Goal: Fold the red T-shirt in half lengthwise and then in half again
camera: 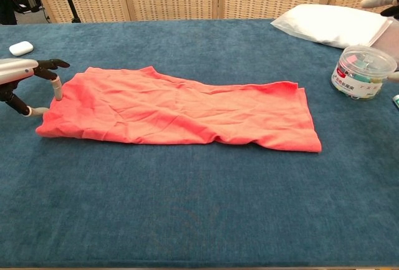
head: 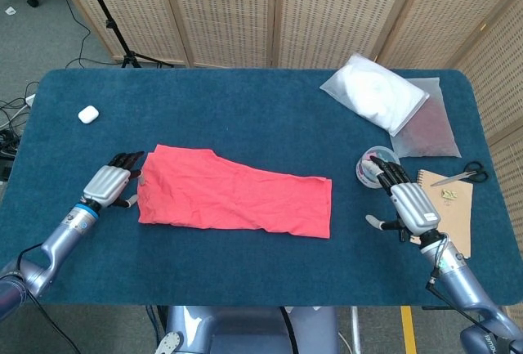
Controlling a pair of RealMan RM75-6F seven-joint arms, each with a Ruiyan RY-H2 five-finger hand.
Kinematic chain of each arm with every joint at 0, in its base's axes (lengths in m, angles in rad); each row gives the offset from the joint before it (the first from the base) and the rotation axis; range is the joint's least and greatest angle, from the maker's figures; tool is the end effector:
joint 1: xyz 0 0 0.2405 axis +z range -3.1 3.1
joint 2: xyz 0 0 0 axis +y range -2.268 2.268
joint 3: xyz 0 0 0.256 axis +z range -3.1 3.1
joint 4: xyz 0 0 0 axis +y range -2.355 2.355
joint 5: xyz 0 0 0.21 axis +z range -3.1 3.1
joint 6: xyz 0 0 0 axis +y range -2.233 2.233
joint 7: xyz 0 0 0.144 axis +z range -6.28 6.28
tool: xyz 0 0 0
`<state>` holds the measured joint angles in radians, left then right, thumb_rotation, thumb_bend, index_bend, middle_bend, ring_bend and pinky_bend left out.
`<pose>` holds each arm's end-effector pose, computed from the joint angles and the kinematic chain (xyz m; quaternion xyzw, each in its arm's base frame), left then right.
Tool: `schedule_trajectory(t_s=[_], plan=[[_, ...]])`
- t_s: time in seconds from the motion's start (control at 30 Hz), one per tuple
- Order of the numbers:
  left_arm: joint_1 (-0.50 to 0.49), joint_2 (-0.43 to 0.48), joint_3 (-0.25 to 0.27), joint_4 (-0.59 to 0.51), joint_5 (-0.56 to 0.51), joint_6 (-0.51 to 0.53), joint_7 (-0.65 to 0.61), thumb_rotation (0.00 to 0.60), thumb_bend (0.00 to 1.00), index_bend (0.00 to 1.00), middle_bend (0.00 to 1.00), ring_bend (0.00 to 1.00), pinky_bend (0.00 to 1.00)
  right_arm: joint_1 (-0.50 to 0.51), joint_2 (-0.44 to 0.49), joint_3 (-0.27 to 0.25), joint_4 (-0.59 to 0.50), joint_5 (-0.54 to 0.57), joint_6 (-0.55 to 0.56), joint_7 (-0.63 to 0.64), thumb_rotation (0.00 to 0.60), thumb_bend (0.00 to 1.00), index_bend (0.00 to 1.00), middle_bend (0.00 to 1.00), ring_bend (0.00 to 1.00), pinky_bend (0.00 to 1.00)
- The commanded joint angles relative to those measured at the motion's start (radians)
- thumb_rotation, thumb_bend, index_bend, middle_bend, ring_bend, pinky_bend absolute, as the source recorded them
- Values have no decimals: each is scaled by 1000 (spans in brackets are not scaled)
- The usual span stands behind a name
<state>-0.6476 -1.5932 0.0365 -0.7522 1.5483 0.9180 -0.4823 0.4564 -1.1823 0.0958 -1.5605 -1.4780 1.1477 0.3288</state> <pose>-0.3105 0.3690 0.0245 -0.7440 -0.4085 -0.3114 0.4274 -0.2432 -0.2930 0.1069 0.6439 -0.4660 0.4639 0.3913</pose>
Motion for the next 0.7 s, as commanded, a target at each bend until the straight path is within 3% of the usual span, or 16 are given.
schedule_trajectory(t_s=[0.03,0.63,0.7], plan=[[-5,-2,-6,0,-10,-11,23,600,268,378,0,0,0,0,0,0,0,0,0,0,600,260,0,0,0,0],[-18,-47,-23,23,-32,-30,95,600,268,377,0,0,0,-3,4,2,-7,-3,3,4,600,260,0,0,0,0],[-18,-54,-26,25,-35,-24,110,600,273,427,0,0,0,-4,6,3,-8,-5,6,7,600,260,0,0,0,0]])
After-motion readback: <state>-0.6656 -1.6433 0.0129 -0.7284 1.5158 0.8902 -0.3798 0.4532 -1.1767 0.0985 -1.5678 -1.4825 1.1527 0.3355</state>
